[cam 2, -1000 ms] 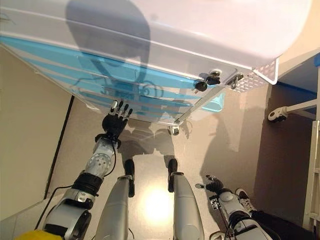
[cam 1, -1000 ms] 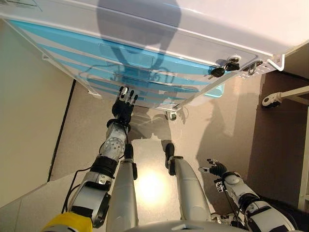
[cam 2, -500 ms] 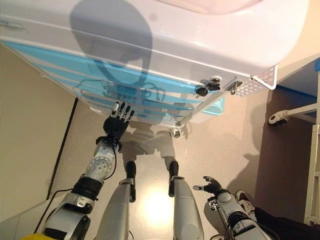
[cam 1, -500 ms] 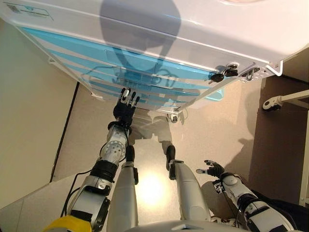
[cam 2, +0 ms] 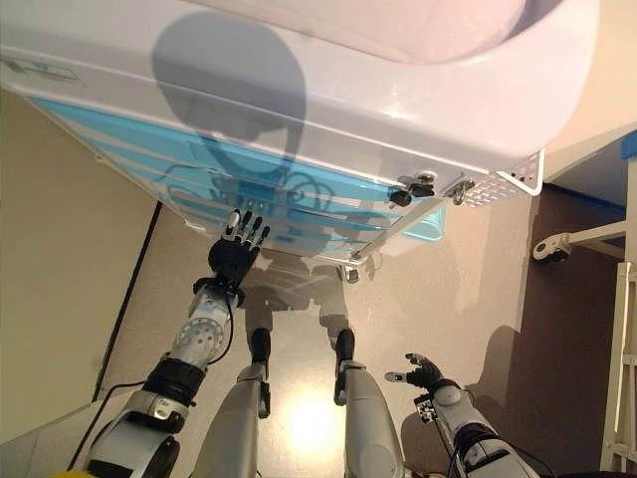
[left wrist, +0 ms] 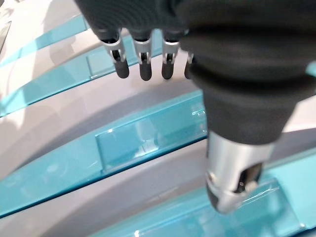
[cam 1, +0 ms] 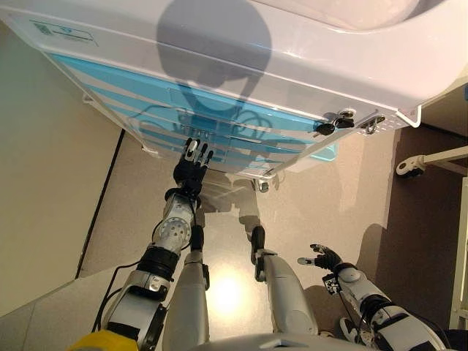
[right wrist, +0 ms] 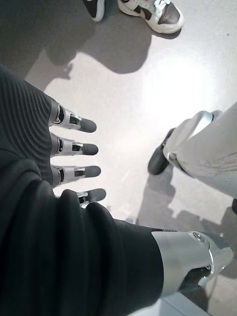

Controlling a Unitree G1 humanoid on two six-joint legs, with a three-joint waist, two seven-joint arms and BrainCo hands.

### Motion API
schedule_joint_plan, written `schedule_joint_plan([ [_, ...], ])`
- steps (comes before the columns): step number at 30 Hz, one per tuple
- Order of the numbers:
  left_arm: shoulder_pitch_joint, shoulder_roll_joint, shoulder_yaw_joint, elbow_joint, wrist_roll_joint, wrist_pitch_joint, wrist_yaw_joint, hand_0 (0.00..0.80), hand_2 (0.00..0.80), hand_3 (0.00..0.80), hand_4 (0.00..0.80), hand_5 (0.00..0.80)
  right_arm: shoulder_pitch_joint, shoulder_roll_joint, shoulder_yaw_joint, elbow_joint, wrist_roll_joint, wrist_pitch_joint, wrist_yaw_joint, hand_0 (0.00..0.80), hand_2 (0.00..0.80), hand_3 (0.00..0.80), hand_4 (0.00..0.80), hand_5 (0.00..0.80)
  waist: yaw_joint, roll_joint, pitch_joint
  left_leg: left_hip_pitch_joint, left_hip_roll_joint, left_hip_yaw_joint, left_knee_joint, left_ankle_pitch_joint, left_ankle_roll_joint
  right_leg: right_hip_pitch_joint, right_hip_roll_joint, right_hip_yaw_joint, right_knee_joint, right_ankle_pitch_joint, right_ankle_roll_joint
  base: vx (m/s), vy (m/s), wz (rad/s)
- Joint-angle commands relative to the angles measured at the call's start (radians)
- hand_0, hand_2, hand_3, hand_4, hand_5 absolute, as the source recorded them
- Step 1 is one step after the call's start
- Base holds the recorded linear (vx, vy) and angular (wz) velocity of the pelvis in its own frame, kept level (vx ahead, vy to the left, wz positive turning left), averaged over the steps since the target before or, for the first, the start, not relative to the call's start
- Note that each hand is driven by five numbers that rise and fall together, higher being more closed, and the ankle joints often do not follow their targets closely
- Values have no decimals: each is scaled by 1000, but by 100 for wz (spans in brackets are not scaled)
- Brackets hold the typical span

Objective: Open the drawer and pick up the medicine

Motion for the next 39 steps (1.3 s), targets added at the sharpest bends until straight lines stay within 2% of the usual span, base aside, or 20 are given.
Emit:
schedule_joint_plan([
  [1,-145,5,7,-214,2,-48,-125,0,0,0,0,0,39,-36,50,3,-8,-4,-3,0,0,0,0,0,-9,1,-76,-11,-11,-20,53,-58,6,31,32,-14,-87,57,28,1,-25,5],
  [8,-147,23,-11,-231,3,-18,-153,0,0,0,0,0,48,-43,53,-6,-15,-7,4,0,0,0,0,0,-8,-2,-73,-12,-9,-23,75,-68,3,37,32,-15,-71,45,23,0,-11,2],
  [9,-161,51,-16,-228,1,6,-186,0,0,0,0,0,51,-54,53,-27,-15,-12,12,0,0,0,0,0,-10,-3,-68,-35,-10,-21,113,-80,1,20,32,-13,-47,38,20,-33,-2,0],
  [13,-175,67,-14,-209,-3,30,-222,0,0,0,0,0,48,-65,53,-35,-14,-19,19,0,0,0,0,0,-15,-3,-65,-80,-9,-17,169,-99,3,-20,31,-10,-8,27,17,-48,11,2],
  [17,-168,69,-5,-205,-5,40,-246,0,0,0,0,0,52,-65,54,-33,-16,-19,35,0,0,0,0,0,-16,1,-68,-121,-7,-14,211,-115,7,-60,30,-3,32,15,13,0,10,0],
  [18,-165,67,-6,-208,-1,40,-250,0,0,0,0,0,55,-65,54,-28,-17,-19,39,0,0,0,0,0,-13,5,-70,-113,-3,-18,221,-149,3,-59,35,2,50,-13,17,69,10,-2],
  [20,-163,62,-6,-221,6,32,-254,0,0,0,0,0,58,-64,57,-24,-25,-18,45,0,0,0,0,0,-10,8,-74,-127,0,-14,235,-156,5,-76,34,8,66,-17,14,15,29,-5],
  [25,-180,60,-6,-210,6,21,-249,0,0,0,0,0,59,-61,64,-29,-23,-22,43,0,0,0,0,0,-13,5,-81,-152,3,-14,249,-158,5,-101,36,7,71,-15,14,-33,11,-2],
  [29,-222,74,-6,-156,11,32,-248,0,0,0,0,0,45,-60,75,-38,-10,-24,40,0,0,0,0,0,-14,-20,-70,-179,6,-18,229,-140,4,-129,41,0,61,1,17,-39,-16,-1],
  [30,-223,74,-6,-155,10,33,-248,147,147,147,147,147,44,-59,75,-38,-10,-24,40,0,0,0,0,0,-14,-20,-70,-179,6,-18,229,-140,4,-130,41,0,61,1,18,-48,-31,-2],
  [31,-229,75,-5,-147,15,31,-245,430,430,430,430,430,43,-55,78,-39,-7,-24,41,0,0,0,0,0,-13,-28,-66,-182,8,-19,226,-137,3,-130,41,-4,55,4,19,0,0,0],
  [33,-246,73,-10,-126,24,26,-237,621,621,621,621,621,39,-47,81,-33,4,-23,40,0,0,0,0,0,-13,-39,-58,-189,10,-24,220,-131,2,-131,41,-11,45,10,22,-12,-45,4],
  [34,-253,73,-12,-117,29,27,-234,800,800,800,800,800,37,-42,83,-24,7,-22,39,0,0,0,0,0,-14,-43,-55,-194,10,-27,221,-130,1,-133,40,-13,44,11,22,-4,-32,7],
  [39,-280,64,-25,-70,54,31,-227,800,800,800,800,800,23,-37,86,-2,18,-22,32,0,0,0,0,0,-19,-52,-43,-206,8,-29,221,-125,-1,-142,42,-17,39,13,24,0,-6,2],
])
